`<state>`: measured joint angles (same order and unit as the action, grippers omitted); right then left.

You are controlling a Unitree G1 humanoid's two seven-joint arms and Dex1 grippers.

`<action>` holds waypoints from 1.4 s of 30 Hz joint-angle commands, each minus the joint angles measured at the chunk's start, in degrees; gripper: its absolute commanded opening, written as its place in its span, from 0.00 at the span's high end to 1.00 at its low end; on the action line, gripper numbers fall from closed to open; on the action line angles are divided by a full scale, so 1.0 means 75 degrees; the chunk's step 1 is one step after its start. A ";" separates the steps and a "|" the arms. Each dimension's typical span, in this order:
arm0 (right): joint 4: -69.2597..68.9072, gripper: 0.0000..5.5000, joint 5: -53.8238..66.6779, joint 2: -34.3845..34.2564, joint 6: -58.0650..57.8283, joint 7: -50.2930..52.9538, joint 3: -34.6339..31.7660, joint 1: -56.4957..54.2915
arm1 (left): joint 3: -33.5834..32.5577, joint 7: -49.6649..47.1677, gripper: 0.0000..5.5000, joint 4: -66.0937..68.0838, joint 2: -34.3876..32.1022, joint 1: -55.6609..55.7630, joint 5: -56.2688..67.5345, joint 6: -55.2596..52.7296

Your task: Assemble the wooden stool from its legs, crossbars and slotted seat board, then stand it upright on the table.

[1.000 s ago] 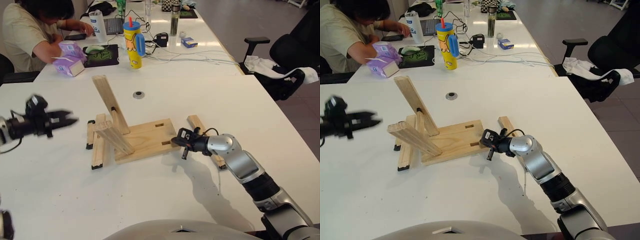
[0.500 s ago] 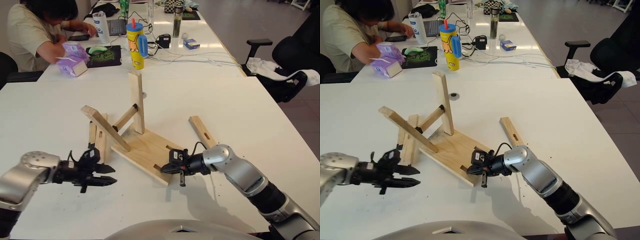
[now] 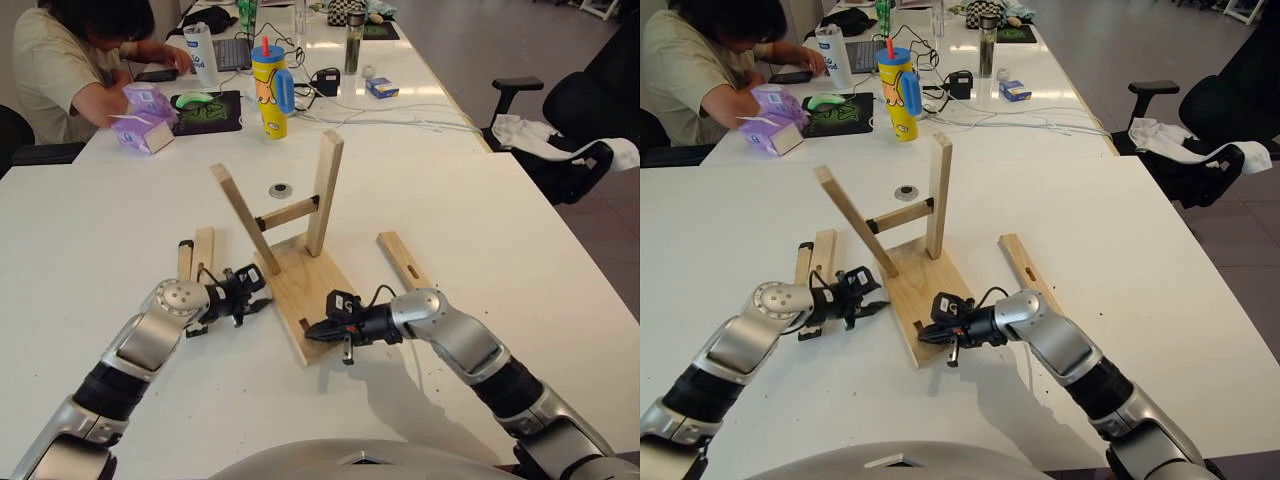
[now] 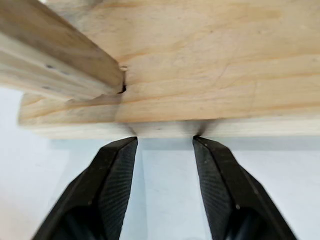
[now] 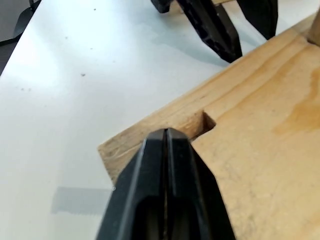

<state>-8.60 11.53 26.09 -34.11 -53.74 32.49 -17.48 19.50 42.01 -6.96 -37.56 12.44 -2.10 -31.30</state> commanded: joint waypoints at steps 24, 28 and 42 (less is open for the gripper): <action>-0.0193 1.00 0.0729 -0.2083 0.0229 0.3471 -0.3027 0.0581 | -0.5031 -0.3483 0.62 0.0161 0.1740 -0.0333 0.1226 -0.1299; -0.0140 1.00 0.0791 -0.2162 0.0067 0.3461 -0.3012 0.0655 | -0.5271 -0.3566 0.62 0.0528 0.1996 -0.0314 0.1633 -0.1524; 0.0098 1.00 0.0880 -0.2285 -0.0022 0.3560 -0.3180 0.0636 | -0.5181 -0.3559 0.62 0.0816 0.2069 -0.0502 0.2127 -0.2062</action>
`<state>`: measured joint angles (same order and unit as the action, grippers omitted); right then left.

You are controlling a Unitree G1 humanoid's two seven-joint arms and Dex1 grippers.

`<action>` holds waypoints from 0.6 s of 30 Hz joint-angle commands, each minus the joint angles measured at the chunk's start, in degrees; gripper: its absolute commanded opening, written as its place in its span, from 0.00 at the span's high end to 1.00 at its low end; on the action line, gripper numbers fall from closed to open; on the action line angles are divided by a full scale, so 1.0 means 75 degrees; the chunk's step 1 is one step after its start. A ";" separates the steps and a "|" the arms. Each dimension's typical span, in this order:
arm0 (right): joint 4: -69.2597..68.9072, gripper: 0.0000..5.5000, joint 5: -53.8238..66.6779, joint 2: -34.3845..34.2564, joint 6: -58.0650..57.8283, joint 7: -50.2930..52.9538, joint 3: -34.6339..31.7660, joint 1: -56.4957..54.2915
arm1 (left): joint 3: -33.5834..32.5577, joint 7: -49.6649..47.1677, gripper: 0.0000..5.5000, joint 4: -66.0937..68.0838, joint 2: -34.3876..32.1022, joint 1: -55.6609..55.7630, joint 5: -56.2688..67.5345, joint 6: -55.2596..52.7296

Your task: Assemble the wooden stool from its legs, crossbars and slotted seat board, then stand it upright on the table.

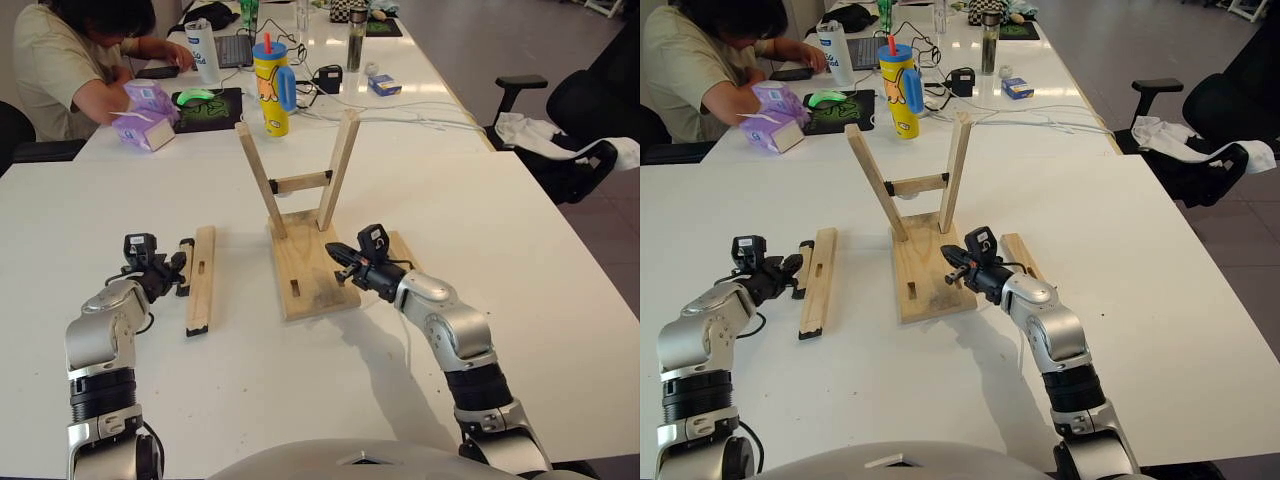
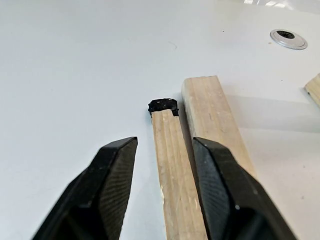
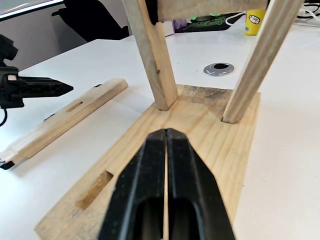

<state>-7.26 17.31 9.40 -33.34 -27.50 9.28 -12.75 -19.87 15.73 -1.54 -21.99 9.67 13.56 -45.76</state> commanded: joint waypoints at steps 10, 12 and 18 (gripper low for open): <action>-0.0350 1.00 0.0249 -0.0169 -0.0422 0.0201 -0.0049 0.0016 | 0.0309 0.0065 0.62 0.0191 -0.0018 -0.0373 0.0131 -0.0377; -0.0340 1.00 0.0218 -0.0141 -0.0449 0.0187 -0.0024 0.0000 | 0.0375 0.0100 0.62 0.0164 -0.0048 -0.0407 0.0127 -0.0462; -0.0363 1.00 0.0110 -0.0147 -0.0445 0.0288 0.0001 -0.0054 | 0.0513 0.0024 0.67 0.0281 -0.0085 -0.0442 0.0073 -0.0575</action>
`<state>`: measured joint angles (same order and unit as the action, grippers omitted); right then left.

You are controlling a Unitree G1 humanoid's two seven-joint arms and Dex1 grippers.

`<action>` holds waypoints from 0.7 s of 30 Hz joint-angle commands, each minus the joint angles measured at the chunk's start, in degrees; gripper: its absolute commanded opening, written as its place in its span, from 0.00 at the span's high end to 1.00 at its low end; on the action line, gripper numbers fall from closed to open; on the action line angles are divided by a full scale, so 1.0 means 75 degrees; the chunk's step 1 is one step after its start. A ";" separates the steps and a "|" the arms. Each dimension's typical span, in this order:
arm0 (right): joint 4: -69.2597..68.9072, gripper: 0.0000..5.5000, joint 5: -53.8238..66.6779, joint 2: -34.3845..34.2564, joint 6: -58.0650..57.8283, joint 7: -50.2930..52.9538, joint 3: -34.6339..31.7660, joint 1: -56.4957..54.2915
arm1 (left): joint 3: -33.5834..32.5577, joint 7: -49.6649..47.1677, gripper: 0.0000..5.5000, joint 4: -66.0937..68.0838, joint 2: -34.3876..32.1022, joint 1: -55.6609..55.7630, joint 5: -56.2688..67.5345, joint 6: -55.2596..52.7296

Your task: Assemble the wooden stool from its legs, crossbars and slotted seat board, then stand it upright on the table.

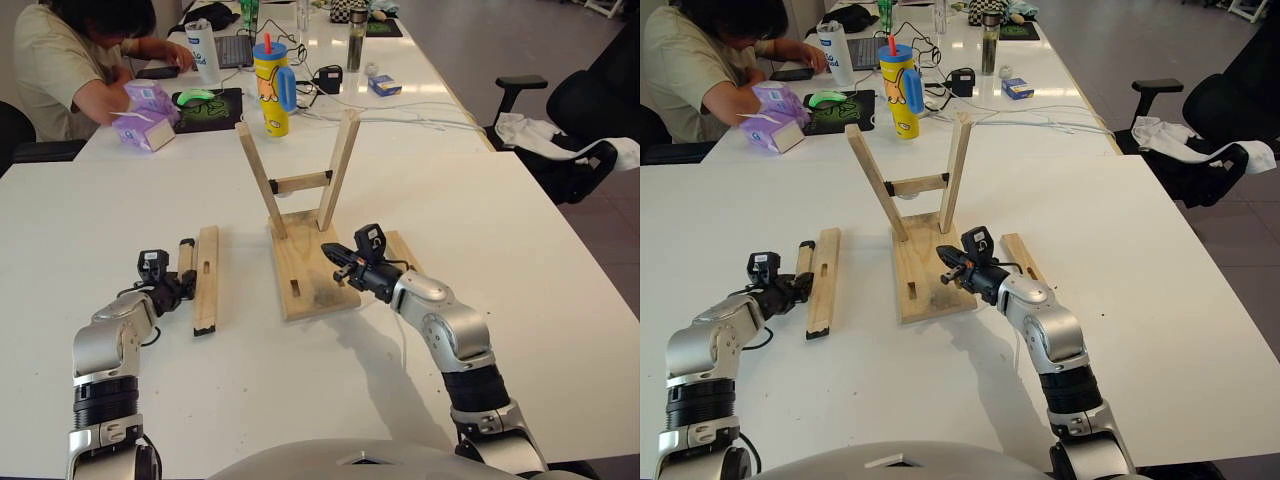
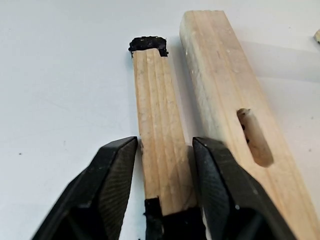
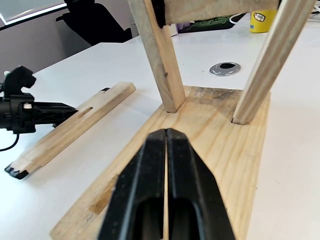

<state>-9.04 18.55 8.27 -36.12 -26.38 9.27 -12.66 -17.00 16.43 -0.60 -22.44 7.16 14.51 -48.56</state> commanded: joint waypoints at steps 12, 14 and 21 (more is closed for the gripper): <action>-0.0444 0.92 0.0836 -0.0350 -0.0489 0.0495 -0.0824 -0.0320 | 0.0191 0.0128 0.76 0.0757 -0.0371 -0.0093 -0.0281 0.1141; -0.0543 0.87 0.1120 -0.0370 -0.0623 0.0420 -0.0958 -0.0308 | 0.0033 0.0045 0.76 0.0601 -0.0334 0.0094 -0.0264 0.1725; -0.0796 0.68 0.3127 -0.0987 -0.1390 0.0482 -0.1890 -0.0456 | -0.0032 0.0247 0.76 -0.0457 -0.0779 0.1063 -0.0617 0.4752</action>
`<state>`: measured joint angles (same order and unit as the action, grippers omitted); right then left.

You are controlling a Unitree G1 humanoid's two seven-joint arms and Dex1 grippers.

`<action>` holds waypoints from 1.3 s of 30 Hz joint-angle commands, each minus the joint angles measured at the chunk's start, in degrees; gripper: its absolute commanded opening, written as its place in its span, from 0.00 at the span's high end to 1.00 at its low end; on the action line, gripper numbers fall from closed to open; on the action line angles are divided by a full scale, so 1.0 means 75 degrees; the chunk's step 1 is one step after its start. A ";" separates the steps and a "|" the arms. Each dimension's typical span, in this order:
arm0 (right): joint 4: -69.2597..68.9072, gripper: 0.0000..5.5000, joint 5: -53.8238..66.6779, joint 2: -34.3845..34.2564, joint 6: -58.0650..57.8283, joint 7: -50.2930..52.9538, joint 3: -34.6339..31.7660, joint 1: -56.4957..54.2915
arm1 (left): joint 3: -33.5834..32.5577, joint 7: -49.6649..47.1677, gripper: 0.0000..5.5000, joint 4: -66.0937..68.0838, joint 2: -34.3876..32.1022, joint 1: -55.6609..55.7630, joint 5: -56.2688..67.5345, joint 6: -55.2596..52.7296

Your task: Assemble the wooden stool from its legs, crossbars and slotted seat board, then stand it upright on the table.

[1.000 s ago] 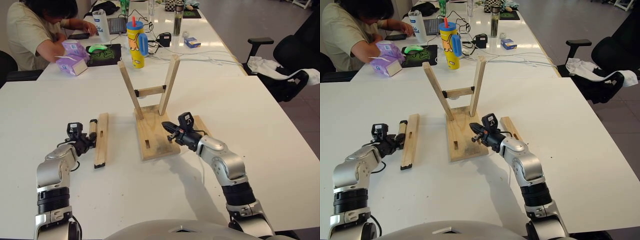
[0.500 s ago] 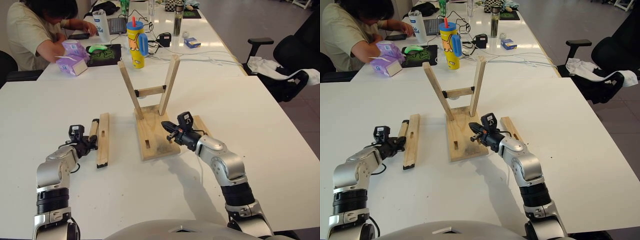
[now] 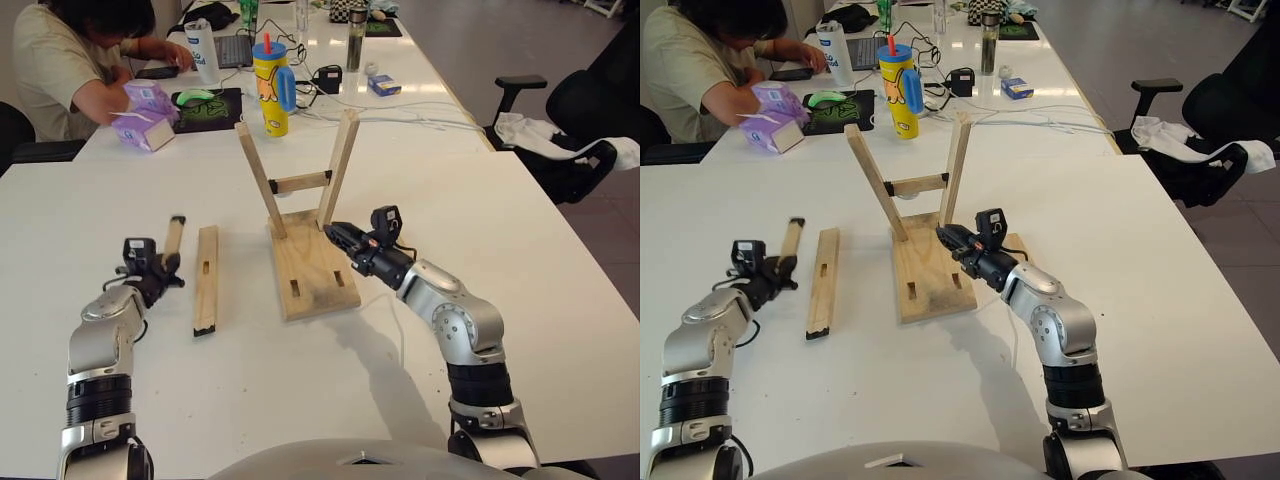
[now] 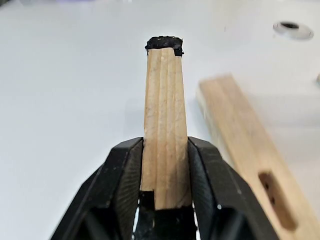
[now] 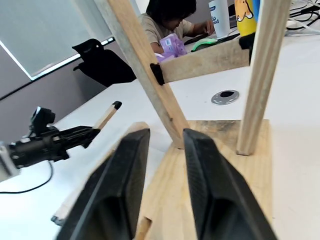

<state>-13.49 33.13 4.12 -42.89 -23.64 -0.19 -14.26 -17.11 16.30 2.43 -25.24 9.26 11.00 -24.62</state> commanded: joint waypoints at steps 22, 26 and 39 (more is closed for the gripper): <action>0.0622 0.52 0.4833 -0.0188 -0.0917 0.1280 -0.2128 -0.2096 | 0.3372 0.2019 0.76 -0.2642 0.0876 0.1120 0.0375 0.2201; 0.0618 0.52 0.5289 -0.0104 -0.1001 0.1301 -0.2249 -0.2153 | 0.3542 0.1996 0.76 -0.2490 0.0946 0.1107 0.0176 0.2265; 0.0941 0.76 0.5506 0.0228 -0.1049 0.1505 -0.2099 -0.2316 | 0.3625 0.1908 0.76 -0.2486 0.0958 0.0937 -0.0163 0.2381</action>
<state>-6.38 74.68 5.09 -50.79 -12.76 -16.47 -30.74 10.48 31.36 -16.29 -18.24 16.53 10.68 -6.85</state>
